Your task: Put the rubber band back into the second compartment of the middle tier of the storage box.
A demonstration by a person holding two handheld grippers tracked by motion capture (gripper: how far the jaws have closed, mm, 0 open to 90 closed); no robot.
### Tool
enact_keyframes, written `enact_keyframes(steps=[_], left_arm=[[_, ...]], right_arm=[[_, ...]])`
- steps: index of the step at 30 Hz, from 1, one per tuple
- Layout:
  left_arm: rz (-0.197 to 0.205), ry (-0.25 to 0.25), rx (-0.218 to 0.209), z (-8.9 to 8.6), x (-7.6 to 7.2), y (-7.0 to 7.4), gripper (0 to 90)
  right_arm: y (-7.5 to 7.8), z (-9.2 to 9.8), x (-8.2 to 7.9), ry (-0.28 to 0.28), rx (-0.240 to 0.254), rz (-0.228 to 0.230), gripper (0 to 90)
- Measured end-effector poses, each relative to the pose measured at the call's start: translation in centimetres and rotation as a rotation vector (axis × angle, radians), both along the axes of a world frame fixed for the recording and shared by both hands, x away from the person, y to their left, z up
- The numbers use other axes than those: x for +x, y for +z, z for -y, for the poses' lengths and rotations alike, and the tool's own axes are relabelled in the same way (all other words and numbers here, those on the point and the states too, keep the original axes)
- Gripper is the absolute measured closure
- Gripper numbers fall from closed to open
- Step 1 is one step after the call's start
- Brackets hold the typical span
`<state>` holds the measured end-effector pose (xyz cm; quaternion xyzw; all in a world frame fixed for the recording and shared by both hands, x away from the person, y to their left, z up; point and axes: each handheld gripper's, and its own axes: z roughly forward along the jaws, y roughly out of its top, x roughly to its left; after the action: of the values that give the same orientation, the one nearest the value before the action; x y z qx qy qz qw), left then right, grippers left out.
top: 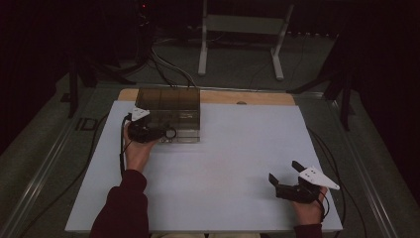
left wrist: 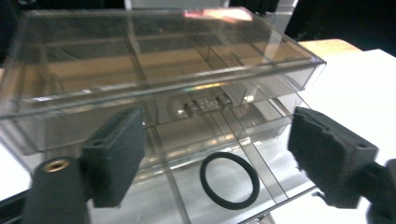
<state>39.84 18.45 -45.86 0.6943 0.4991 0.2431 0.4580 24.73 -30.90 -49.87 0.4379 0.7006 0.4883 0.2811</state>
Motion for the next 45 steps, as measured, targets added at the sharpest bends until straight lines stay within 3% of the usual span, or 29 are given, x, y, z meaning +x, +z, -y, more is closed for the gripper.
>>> enact_keyframes(steps=[9,17,30,36,45], left_arm=[[0.030,-0.046,-0.005,-0.9,-1.7,1.1,1.9],[0.077,-0.077,0.023,-2.1,-4.3,1.2,0.3],[0.150,-0.071,0.047,-3.6,-9.3,-1.0,0.3],[0.153,-0.081,0.062,-3.9,-10.8,-2.1,0.3],[0.142,-0.082,0.045,-4.5,-12.7,-3.3,0.3]], right_arm=[[0.0,-0.1,0.0,0.002,0.000,0.001,0.8],[0.0,-0.2,0.0,0.007,0.005,0.000,0.8],[0.1,-0.6,-0.2,0.025,0.010,0.002,0.8],[0.1,-0.8,-0.3,0.033,0.011,0.006,0.7],[0.2,-0.7,-0.3,0.035,0.017,0.010,0.8]])
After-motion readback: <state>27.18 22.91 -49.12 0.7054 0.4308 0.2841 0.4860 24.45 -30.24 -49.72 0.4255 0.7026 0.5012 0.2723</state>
